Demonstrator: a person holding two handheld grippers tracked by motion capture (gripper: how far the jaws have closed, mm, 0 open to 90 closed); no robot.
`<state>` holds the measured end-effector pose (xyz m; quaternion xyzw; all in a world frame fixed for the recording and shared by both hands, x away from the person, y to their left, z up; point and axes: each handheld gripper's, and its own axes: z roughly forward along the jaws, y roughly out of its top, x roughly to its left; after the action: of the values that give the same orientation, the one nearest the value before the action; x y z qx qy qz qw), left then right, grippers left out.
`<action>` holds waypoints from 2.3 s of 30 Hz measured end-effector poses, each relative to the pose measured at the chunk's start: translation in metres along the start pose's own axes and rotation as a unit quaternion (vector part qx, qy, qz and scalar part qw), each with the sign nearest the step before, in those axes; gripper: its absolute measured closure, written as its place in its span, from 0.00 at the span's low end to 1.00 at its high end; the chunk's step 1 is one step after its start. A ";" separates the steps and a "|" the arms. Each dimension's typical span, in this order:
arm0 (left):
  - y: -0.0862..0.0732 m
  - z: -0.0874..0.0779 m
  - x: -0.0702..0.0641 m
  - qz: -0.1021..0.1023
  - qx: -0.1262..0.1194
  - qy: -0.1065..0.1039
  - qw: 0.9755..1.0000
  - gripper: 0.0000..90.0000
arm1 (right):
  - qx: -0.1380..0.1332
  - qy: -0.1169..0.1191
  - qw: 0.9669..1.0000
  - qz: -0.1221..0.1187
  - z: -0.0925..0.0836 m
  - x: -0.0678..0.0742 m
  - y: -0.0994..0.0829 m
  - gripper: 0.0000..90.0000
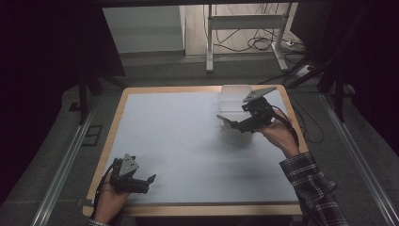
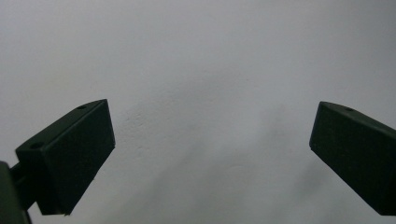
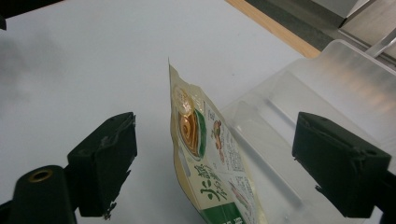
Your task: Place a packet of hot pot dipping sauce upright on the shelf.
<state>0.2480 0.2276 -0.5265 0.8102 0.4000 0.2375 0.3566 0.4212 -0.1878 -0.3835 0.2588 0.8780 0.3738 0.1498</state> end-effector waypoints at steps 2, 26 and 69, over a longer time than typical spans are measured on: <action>0.000 0.000 0.000 0.000 0.000 0.000 1.000 0.00 | -0.003 0.001 1.000 0.001 0.000 0.001 -0.001 0.12; 0.000 0.000 -0.001 0.002 0.001 0.000 1.000 0.00 | -0.011 -0.019 1.000 0.017 -0.021 0.013 -0.018 0.03; 0.002 0.000 -0.001 -0.006 0.001 -0.012 1.000 0.01 | -0.028 -0.032 0.999 0.033 -0.039 0.047 -0.082 0.01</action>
<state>0.2483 0.2257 -0.5255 0.8108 0.4009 0.2248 0.3625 0.3372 -0.2318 -0.4205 0.2958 0.8529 0.3941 0.1725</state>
